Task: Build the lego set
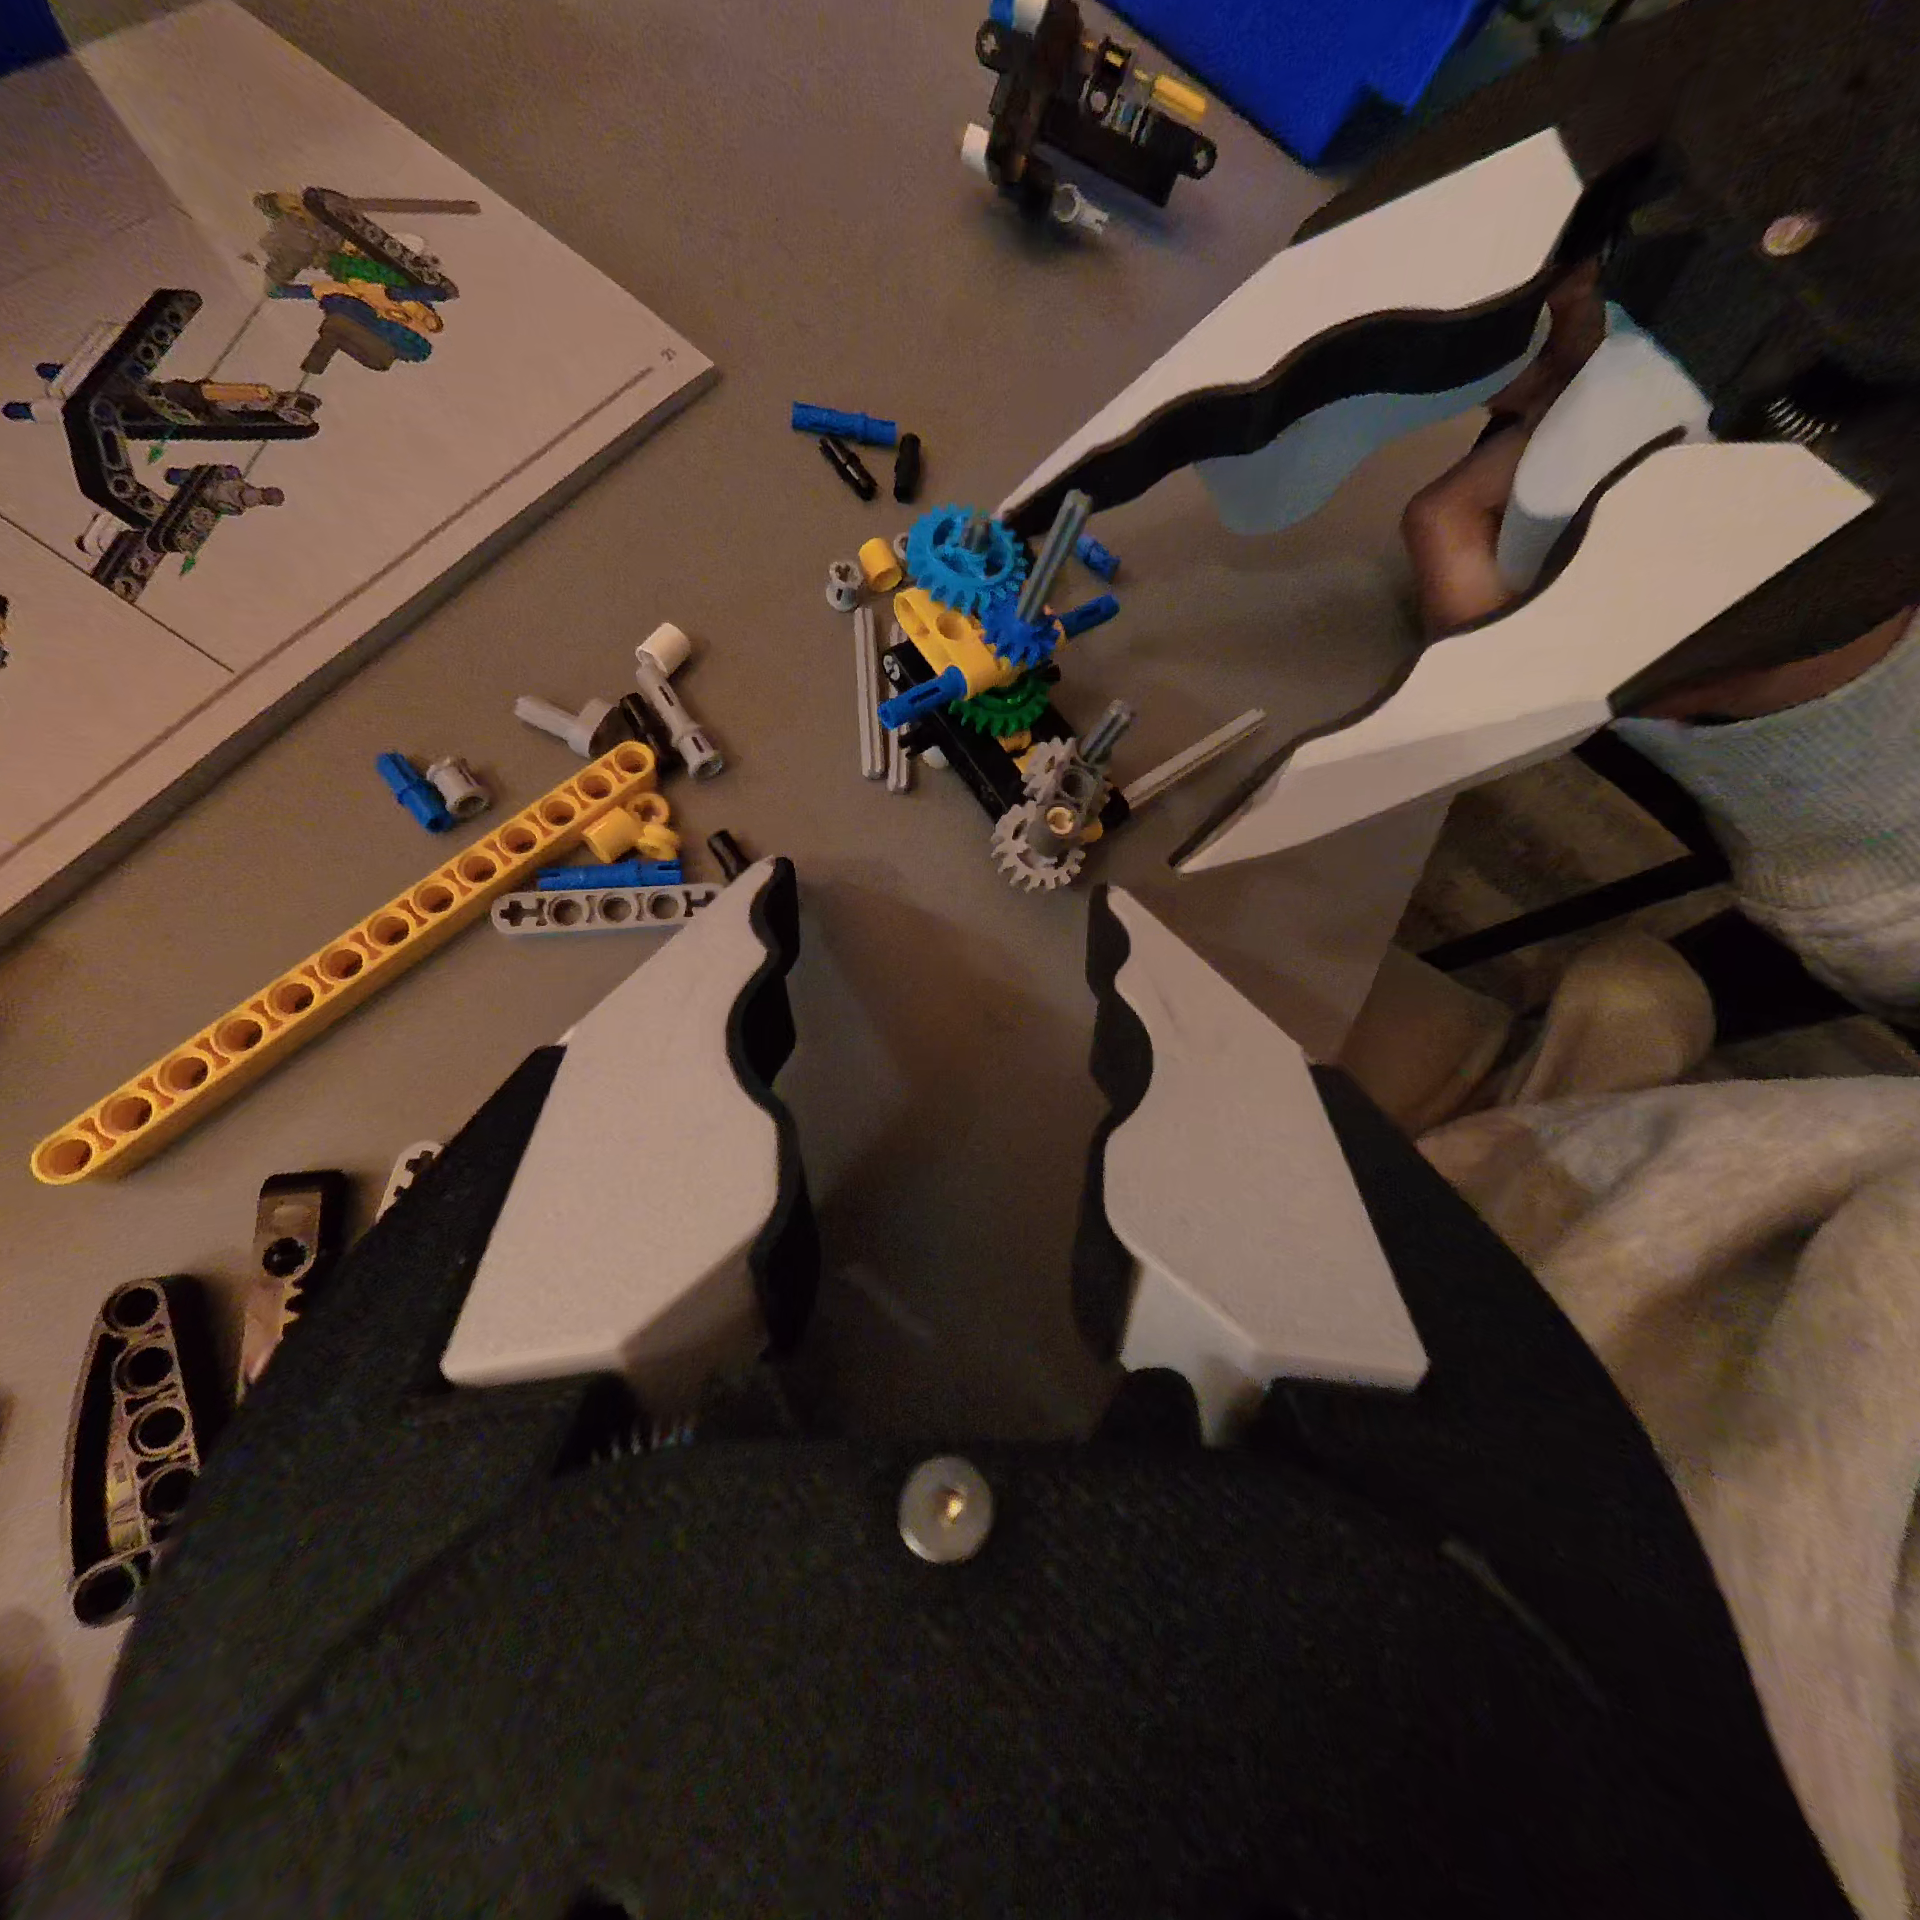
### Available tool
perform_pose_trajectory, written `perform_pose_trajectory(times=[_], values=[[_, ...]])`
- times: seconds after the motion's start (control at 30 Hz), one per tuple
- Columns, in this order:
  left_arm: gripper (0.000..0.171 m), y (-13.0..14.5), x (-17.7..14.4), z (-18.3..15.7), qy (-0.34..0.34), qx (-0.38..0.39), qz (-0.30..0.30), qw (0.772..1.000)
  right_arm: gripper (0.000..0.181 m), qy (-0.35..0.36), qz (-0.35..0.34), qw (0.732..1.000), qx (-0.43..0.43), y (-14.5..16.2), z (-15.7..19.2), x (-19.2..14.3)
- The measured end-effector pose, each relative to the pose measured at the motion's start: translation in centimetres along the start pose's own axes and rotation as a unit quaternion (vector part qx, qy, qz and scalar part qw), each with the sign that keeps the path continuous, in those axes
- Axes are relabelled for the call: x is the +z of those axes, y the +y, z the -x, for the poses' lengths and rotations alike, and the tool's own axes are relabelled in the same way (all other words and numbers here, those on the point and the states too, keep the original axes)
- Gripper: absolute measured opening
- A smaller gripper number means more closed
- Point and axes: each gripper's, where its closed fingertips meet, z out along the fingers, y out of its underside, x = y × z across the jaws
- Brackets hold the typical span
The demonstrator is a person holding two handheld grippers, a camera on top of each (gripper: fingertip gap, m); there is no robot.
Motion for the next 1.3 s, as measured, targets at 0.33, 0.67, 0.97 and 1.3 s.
perform_pose_trajectory(times=[0.33,0.67,0.97,1.3], values=[[0.048,-0.9,-0.2,1.0,-0.067,0.048,-0.021,0.996,0.063,-0.006,0.020,0.999,-0.025,0.6,0.7,0.4],[0.041,-1.4,0.0,1.6,-0.087,0.063,-0.023,0.994,0.043,0.004,0.022,0.999,-0.024,0.6,0.5,0.4],[0.042,-1.4,0.1,1.5,-0.084,0.063,-0.022,0.994,0.042,0.009,0.024,0.999,-0.025,0.7,0.4,0.4],[0.042,-1.4,0.1,1.4,-0.085,0.068,-0.022,0.994,0.043,0.013,0.027,0.999,-0.029,0.8,0.4,0.5]])
